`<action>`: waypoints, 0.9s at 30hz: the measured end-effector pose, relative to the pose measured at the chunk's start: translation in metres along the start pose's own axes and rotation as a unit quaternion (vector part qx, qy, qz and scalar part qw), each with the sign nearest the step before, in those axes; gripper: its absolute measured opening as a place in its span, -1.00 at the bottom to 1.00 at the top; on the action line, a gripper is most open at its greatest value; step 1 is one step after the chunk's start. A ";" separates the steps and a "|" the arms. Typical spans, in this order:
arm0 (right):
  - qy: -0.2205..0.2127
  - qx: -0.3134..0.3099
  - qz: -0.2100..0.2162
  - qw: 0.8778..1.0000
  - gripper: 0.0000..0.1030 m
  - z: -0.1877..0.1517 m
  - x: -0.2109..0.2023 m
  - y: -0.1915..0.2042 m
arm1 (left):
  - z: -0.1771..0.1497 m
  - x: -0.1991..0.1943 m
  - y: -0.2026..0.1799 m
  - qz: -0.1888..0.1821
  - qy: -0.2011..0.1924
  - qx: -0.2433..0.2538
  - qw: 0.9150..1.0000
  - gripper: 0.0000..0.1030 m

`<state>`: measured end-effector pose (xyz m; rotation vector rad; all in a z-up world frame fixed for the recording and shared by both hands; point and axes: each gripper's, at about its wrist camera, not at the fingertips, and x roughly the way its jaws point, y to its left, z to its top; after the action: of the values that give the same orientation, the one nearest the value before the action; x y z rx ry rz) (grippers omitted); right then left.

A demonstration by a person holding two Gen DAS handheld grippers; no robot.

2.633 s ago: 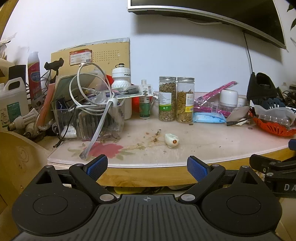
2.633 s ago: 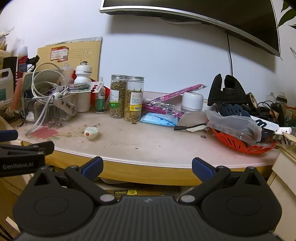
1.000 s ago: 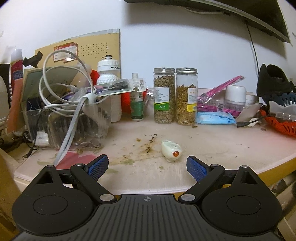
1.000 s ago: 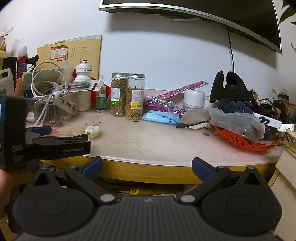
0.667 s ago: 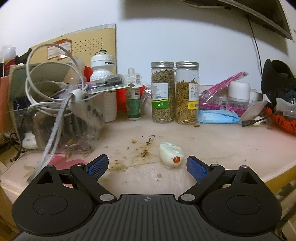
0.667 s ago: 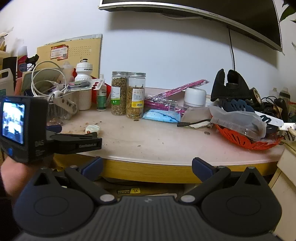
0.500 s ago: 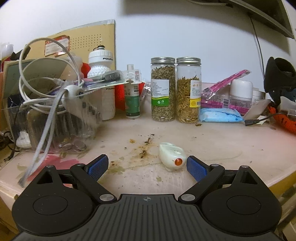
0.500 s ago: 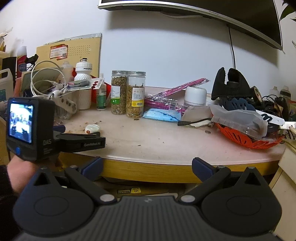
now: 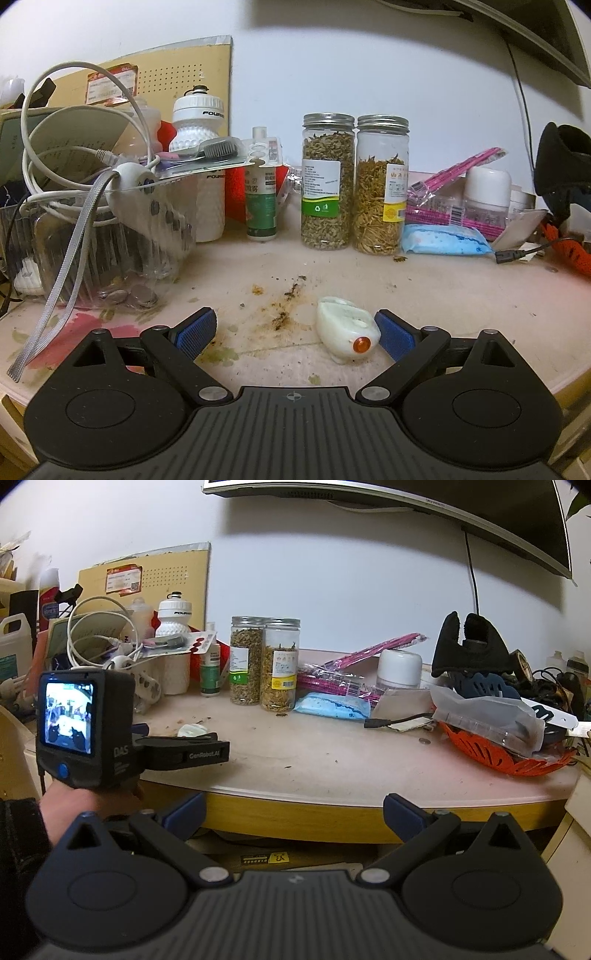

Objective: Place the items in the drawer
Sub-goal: 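Close the left gripper around the white egg-shaped object, then lift the white object off the counter with the left gripper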

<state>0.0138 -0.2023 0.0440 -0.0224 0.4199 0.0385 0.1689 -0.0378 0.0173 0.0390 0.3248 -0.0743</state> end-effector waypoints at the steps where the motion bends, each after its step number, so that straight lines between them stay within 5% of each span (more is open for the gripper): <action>1: 0.000 0.000 0.000 1.000 0.99 0.000 0.000 0.000 | 0.000 0.000 0.000 0.000 -0.001 0.000 1.000 0.85; 13: 0.003 -0.004 0.003 1.000 0.99 -0.002 -0.002 0.002 | -0.001 -0.001 0.001 -0.005 -0.003 0.003 1.000 0.77; 14: 0.003 -0.005 0.003 1.000 0.99 -0.002 -0.002 0.002 | -0.001 -0.002 0.001 -0.011 -0.006 0.004 1.000 0.64; 16: 0.004 -0.005 0.004 1.000 0.99 -0.002 -0.003 0.002 | -0.002 -0.004 -0.003 -0.024 -0.012 0.020 0.999 -0.42; 27: 0.007 -0.002 0.003 1.000 0.99 -0.001 0.003 0.003 | -0.004 -0.007 -0.010 -0.032 -0.020 0.036 0.999 -0.43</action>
<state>0.0164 -0.1996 0.0419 -0.0263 0.4345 0.0445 0.1605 -0.0469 0.0155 0.0984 0.2826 -0.1500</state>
